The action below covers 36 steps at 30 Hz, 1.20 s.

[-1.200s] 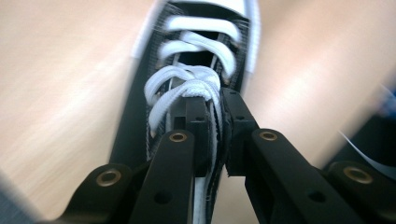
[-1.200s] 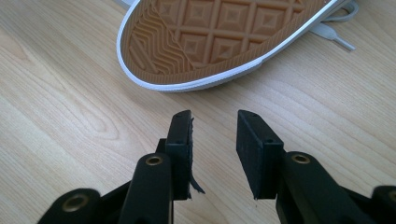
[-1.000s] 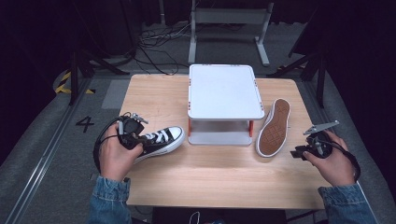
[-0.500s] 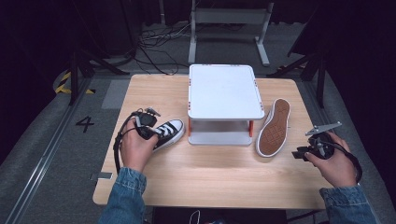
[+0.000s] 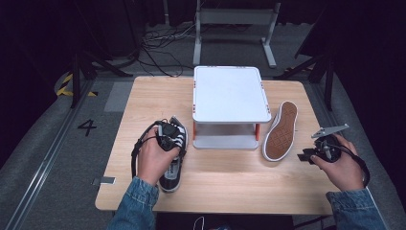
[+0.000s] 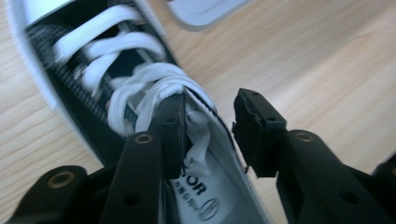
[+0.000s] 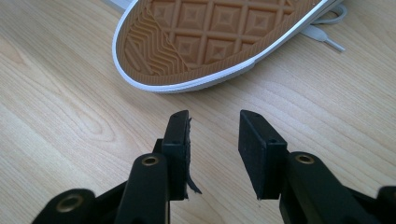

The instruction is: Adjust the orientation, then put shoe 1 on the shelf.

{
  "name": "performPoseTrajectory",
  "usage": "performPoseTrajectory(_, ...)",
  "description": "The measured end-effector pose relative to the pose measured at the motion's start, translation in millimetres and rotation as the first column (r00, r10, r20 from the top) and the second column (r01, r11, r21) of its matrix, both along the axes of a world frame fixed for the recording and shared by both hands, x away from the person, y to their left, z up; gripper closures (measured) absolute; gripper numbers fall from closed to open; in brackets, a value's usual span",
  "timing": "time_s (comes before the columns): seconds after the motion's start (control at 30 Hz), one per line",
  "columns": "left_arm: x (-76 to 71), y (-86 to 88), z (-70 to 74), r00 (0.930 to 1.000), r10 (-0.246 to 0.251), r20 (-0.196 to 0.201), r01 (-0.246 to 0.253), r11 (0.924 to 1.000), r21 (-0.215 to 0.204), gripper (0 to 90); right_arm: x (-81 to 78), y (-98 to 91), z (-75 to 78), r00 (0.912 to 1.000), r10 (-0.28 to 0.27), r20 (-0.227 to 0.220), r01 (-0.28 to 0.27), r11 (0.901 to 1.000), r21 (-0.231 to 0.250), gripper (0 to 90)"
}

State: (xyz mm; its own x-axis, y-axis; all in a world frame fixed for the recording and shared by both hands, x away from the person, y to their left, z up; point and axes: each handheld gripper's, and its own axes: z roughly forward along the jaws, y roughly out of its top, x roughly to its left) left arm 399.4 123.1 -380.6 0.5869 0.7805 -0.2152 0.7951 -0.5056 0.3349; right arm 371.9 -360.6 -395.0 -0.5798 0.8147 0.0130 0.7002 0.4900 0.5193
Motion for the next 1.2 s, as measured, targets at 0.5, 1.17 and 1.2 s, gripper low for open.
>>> performPoseTrajectory(0.5,-0.6,12.4,16.8,0.9849,-0.075,0.156,0.061,0.9934,0.097,31.1,-5.0,-4.8,-0.4,0.9999,-0.011,0.000,0.011,0.9999,-0.001,61.0)
performPoseTrajectory(1.17,31.1,-17.7,-30.4,0.9690,-0.243,0.046,0.218,0.9286,0.300,28.0,-18.5,-17.0,-1.3,0.9992,-0.039,0.012,0.039,0.9992,0.003,57.3)
performPoseTrajectory(1.2,31.2,-16.8,-30.0,0.9686,-0.245,0.045,0.222,0.9306,0.291,29.7,-18.5,-16.6,-1.5,0.9992,-0.038,0.013,0.038,0.9993,0.000,57.3)
